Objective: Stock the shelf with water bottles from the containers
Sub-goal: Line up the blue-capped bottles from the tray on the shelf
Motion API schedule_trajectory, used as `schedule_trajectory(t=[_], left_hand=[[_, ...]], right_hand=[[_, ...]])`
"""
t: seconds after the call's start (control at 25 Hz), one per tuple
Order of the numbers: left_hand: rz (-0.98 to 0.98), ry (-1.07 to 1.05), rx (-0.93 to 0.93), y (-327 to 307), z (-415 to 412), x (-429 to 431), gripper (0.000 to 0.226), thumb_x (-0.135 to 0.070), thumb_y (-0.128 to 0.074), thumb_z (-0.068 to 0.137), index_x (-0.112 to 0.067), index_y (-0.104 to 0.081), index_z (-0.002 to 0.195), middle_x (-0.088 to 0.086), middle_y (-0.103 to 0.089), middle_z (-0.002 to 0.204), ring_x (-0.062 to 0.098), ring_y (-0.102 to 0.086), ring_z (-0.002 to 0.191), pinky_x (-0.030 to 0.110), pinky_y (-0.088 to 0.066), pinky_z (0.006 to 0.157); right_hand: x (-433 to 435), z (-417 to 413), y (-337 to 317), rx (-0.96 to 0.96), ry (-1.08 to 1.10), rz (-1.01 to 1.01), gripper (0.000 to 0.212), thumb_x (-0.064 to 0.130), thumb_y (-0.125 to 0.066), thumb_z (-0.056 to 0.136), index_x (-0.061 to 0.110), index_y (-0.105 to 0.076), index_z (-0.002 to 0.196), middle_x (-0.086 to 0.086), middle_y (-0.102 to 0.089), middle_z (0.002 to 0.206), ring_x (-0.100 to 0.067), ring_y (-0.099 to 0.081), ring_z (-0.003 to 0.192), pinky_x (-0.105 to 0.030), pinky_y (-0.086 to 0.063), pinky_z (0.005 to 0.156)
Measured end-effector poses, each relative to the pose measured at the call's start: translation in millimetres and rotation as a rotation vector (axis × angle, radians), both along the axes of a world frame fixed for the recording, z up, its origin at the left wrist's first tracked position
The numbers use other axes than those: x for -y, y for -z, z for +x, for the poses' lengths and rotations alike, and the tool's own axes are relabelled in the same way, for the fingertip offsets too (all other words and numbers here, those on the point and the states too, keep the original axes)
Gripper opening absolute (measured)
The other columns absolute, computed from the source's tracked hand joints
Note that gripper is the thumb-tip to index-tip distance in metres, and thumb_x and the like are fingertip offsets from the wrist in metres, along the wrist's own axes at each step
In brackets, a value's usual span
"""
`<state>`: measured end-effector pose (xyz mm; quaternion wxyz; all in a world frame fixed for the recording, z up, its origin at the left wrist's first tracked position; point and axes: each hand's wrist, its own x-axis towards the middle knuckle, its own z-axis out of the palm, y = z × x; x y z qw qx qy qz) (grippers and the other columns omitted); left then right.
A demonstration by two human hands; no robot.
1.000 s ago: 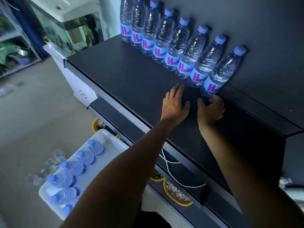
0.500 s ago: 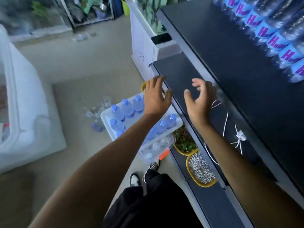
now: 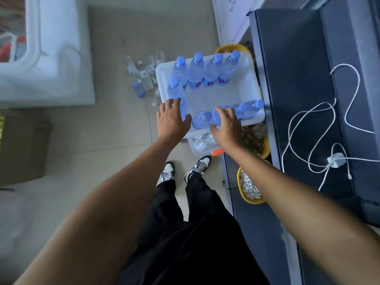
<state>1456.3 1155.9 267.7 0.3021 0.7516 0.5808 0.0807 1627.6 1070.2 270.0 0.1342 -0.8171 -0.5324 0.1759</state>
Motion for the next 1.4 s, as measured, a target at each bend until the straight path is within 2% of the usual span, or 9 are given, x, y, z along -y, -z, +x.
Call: schedule_trajectory(t=[0.16,0.32,0.56,0.68,0.84,0.92,1.08,1.24,1.4], left_hand=[[-0.132,-0.016,-0.135,26,-6,5,0.049,-0.033,-0.060,0.092,-0.015,-0.055,0.137,0.012,-0.054,0.130,0.034,-0.046,0.123,0.043,-0.042,0.095],[-0.253,-0.033,-0.079,32,7,-1,0.043,-0.037,-0.055,0.096,-0.022,-0.056,0.136,0.012,-0.058,0.122,0.034,-0.054,0.119,0.044,-0.050,0.087],[-0.230,0.066,-0.136,33,24,-5,0.042,-0.037,-0.063,0.089,-0.018,-0.053,0.125,0.007,-0.062,0.116,0.035,-0.062,0.105,0.039,-0.047,0.076],[-0.197,0.023,-0.128,36,23,7,0.025,-0.025,-0.057,0.094,-0.012,-0.050,0.114,0.013,-0.062,0.106,0.042,-0.062,0.092,0.038,-0.041,0.065],[-0.176,-0.063,-0.064,23,22,12,0.014,-0.019,-0.054,0.093,-0.010,-0.047,0.101,0.016,-0.062,0.094,0.043,-0.058,0.082,0.039,-0.042,0.064],[-0.136,-0.065,-0.012,8,26,10,0.013,-0.018,-0.054,0.092,-0.009,-0.049,0.099,0.014,-0.062,0.091,0.043,-0.057,0.081,0.037,-0.039,0.063],[-0.065,-0.084,0.060,-37,37,-6,0.014,-0.019,-0.058,0.089,-0.007,-0.051,0.093,0.007,-0.052,0.076,0.042,-0.051,0.076,0.034,-0.033,0.062],[0.012,-0.073,0.112,-87,41,-21,0.019,-0.022,-0.061,0.084,-0.007,-0.057,0.095,0.014,-0.059,0.077,0.041,-0.052,0.073,0.038,-0.044,0.063],[0.112,0.026,0.149,-131,44,-31,0.023,-0.028,-0.064,0.081,-0.010,-0.059,0.094,0.015,-0.065,0.078,0.041,-0.058,0.074,0.039,-0.048,0.065]], right_hand=[[-27,-11,19,-0.048,-0.052,-0.226,0.058,0.010,-0.064,0.088,0.013,-0.049,0.144,-0.018,-0.045,0.137,-0.041,-0.060,0.111,-0.048,-0.051,0.077],[-47,-4,26,0.067,-0.107,-0.291,0.032,0.015,-0.064,0.092,0.011,-0.058,0.123,-0.016,-0.048,0.124,-0.043,-0.062,0.099,-0.041,-0.043,0.066],[-57,9,22,0.055,-0.167,-0.320,0.025,0.015,-0.068,0.091,0.011,-0.055,0.112,-0.016,-0.051,0.116,-0.045,-0.062,0.095,-0.045,-0.050,0.068],[-54,10,20,0.014,-0.173,-0.282,0.021,0.013,-0.066,0.090,0.010,-0.055,0.106,-0.015,-0.052,0.111,-0.045,-0.061,0.091,-0.042,-0.048,0.065],[-51,13,-2,-0.011,-0.138,-0.177,0.016,0.014,-0.065,0.089,0.009,-0.057,0.102,-0.015,-0.055,0.106,-0.044,-0.061,0.090,-0.041,-0.043,0.064],[-49,15,-19,-0.024,-0.127,-0.087,0.016,0.013,-0.067,0.087,0.008,-0.059,0.100,-0.016,-0.056,0.102,-0.044,-0.060,0.089,-0.040,-0.042,0.063],[-45,15,-55,-0.050,-0.104,0.060,0.014,0.013,-0.069,0.085,0.008,-0.060,0.094,-0.015,-0.055,0.095,-0.042,-0.061,0.081,-0.047,-0.050,0.062],[-41,24,-98,-0.064,-0.076,0.211,0.012,0.013,-0.068,0.087,0.007,-0.060,0.093,-0.015,-0.057,0.097,-0.037,-0.060,0.077,-0.046,-0.051,0.064],[-35,40,-143,-0.013,-0.014,0.261,0.015,0.014,-0.072,0.084,0.011,-0.063,0.094,-0.011,-0.059,0.094,-0.032,-0.060,0.079,-0.039,-0.049,0.064]])
